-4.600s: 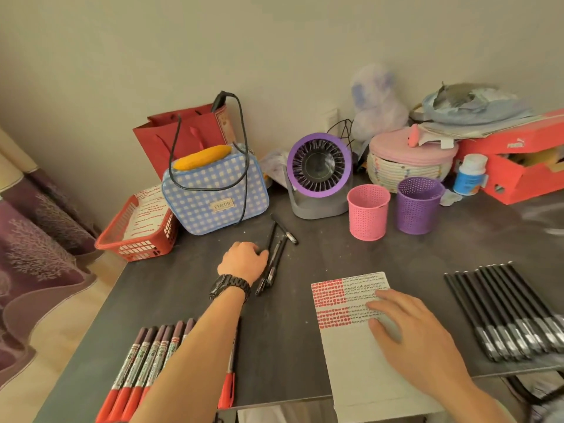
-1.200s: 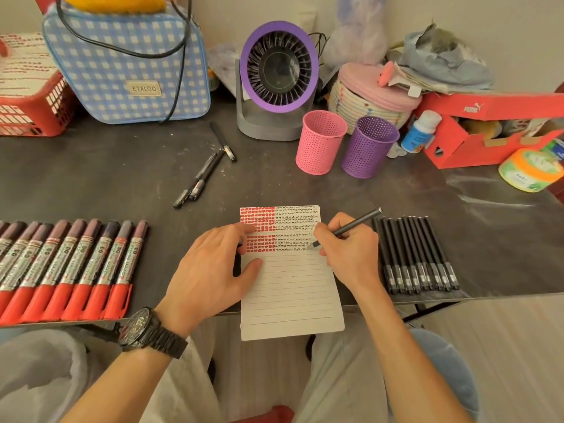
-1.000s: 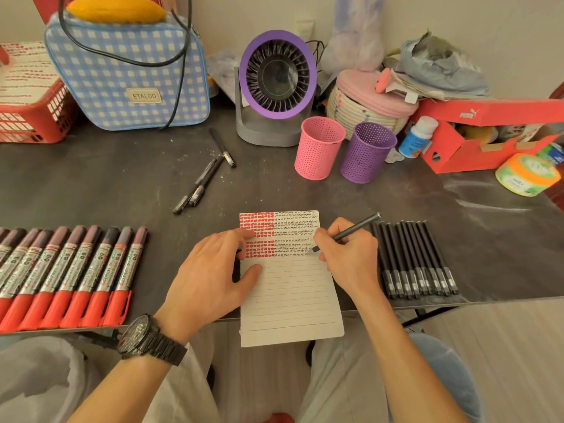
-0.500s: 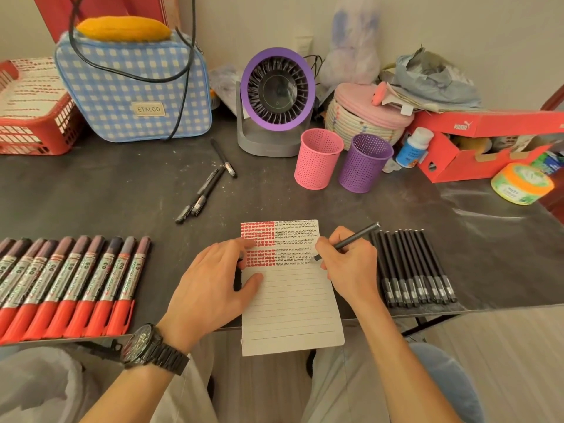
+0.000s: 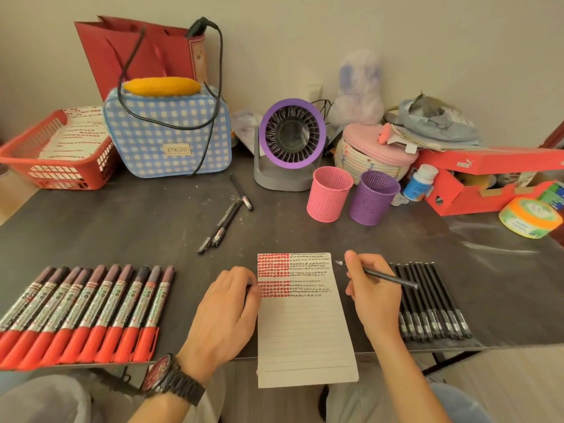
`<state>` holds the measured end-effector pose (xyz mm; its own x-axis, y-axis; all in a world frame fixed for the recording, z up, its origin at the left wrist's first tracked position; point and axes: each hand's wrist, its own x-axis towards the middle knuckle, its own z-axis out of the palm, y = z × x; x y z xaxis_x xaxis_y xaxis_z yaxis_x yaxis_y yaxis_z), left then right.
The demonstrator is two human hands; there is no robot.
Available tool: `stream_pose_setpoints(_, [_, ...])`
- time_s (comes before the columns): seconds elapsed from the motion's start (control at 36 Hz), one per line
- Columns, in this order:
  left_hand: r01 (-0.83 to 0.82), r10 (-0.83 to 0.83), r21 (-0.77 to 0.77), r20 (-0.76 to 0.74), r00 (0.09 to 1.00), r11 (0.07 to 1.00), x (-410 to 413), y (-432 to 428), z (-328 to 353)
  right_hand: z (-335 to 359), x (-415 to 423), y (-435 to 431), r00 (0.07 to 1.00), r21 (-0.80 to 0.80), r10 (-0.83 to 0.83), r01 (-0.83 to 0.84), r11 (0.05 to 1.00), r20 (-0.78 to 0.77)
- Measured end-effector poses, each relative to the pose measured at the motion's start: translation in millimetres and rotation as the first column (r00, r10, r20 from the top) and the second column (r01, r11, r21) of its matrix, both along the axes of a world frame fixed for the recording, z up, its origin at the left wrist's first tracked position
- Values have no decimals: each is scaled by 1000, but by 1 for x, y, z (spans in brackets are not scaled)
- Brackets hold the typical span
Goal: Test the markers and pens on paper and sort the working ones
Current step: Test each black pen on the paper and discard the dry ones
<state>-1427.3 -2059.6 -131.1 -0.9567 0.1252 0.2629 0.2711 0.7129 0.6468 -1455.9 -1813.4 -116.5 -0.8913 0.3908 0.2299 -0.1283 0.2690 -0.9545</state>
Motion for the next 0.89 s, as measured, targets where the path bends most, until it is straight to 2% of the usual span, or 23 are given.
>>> stream_pose_setpoints(0.08, [-22, 21, 15, 40, 999, 1000, 2, -1, 0, 1, 1, 0, 999, -41, 42, -41, 998, 9])
stream_pose_setpoints(0.25, [-17, 18, -8, 97, 995, 1000, 1, -2, 2, 7, 6, -3, 983, -366, 173, -139, 920, 62])
stream_pose_setpoints(0.31, [-12, 17, -46, 105, 994, 999, 1, -2, 2, 8, 10, -5, 975, -416, 217, -179, 892, 45])
stream_pose_setpoints(0.39, [-2, 11, -62, 153, 988, 998, 1, -1, 4, 7, 15, -8, 959, -436, 284, -252, 864, 9])
stream_pose_setpoints(0.53, [-31, 22, 53, 158, 987, 998, 0, 1, 2, -2, 21, -13, 938, -420, 346, -307, 854, 18])
stream_pose_setpoints(0.72, [19, -19, 12, 9, 1000, 1000, 0, -2, -2, -3, 25, -11, 915, -508, 403, -354, 785, -15])
stream_pose_setpoints(0.89, [25, -25, 5, -13, 1000, 1000, -1, -3, -4, 0, 26, -15, 936, -476, 353, -306, 824, 8])
